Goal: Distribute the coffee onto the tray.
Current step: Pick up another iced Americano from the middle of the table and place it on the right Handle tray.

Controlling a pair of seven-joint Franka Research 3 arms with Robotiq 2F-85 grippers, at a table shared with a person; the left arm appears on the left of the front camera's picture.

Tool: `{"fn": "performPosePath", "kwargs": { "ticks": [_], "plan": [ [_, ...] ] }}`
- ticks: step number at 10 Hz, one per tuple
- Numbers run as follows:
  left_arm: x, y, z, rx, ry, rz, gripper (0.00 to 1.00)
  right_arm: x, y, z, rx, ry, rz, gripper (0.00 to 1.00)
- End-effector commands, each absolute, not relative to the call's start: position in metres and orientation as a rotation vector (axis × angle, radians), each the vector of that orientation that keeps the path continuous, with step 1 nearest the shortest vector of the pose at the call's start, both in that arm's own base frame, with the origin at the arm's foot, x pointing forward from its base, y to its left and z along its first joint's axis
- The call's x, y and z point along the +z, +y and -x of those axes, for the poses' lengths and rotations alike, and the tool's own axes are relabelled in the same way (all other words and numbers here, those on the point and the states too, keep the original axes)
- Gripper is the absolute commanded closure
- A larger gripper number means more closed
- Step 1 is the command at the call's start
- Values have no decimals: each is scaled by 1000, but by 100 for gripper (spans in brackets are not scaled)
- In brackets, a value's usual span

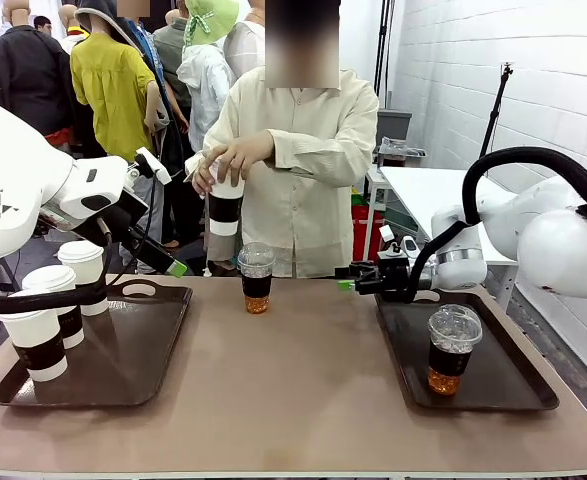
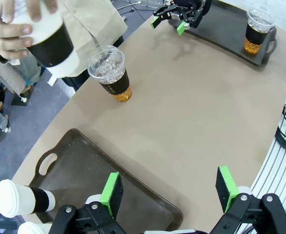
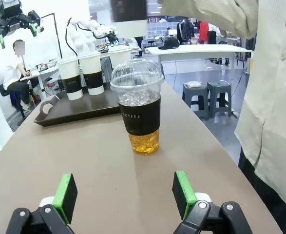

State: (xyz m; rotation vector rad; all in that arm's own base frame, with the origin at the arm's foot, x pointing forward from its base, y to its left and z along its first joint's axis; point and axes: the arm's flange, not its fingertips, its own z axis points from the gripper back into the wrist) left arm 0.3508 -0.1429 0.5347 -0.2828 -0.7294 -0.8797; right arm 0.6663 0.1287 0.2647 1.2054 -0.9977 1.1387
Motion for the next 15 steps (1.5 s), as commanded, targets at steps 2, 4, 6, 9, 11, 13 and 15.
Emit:
{"fn": "performPosePath", "kwargs": {
  "ticks": [2,4,6,9,11,13,15],
  "plan": [
    [534,-144,-349,-879,-721,282,0,264,132,-669,1145,-997,-1204,0],
    [534,-144,-349,-879,-721,282,0,264,132,-669,1145,-997,-1204,0],
    [534,-144,-349,-879,-721,282,0,264,132,-669,1145,-997,-1204,0],
    [534,-144,-349,-879,-721,282,0,264,132,-669,1145,-997,-1204,0],
    [534,-144,-349,-879,-721,282,0,264,132,-669,1145,-997,-1204,0],
    [534,-144,-349,-879,-721,282,0,264,132,-669,1145,-997,-1204,0],
    [534,-144,-349,-879,-721,282,0,264,132,-669,1145,-997,-1204,0]
  ]
}}
